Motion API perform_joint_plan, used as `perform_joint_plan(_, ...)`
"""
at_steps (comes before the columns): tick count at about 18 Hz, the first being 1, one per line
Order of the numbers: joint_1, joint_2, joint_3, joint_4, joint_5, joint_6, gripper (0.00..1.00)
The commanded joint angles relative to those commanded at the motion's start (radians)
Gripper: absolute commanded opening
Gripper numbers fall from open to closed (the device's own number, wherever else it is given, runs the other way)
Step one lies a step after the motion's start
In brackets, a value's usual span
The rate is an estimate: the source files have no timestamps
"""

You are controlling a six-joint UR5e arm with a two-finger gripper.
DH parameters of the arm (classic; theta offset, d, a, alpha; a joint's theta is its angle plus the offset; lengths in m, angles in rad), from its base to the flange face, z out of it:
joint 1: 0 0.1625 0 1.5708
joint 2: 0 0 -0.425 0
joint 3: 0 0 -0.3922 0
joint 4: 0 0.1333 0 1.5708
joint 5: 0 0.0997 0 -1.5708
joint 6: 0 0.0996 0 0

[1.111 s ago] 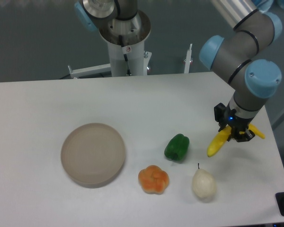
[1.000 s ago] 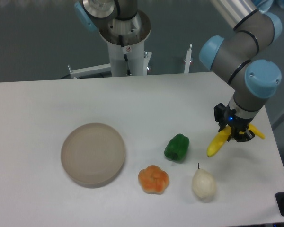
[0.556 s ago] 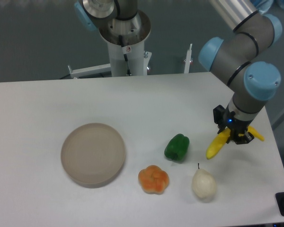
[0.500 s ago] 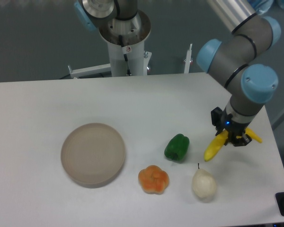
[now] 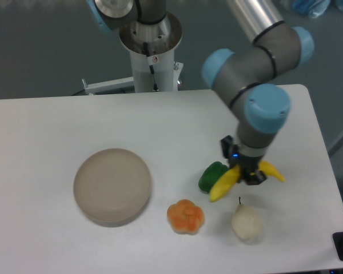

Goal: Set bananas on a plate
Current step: 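Carry the held banana over the green pepper toward the beige plate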

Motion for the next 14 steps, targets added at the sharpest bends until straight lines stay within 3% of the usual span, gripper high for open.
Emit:
perform_joint_plan(3, -0.066, 0.011, -0.041, 0.011, -0.002, -0.034, 0.17)
perform_joint_plan(10, -0.196, 0.022, -0.065, 0.012, -0.017, -0.14, 0.18)
perform_joint_plan(14, -0.244, 0.026, -0.141, 0.089, -0.022, -0.14, 0.19)
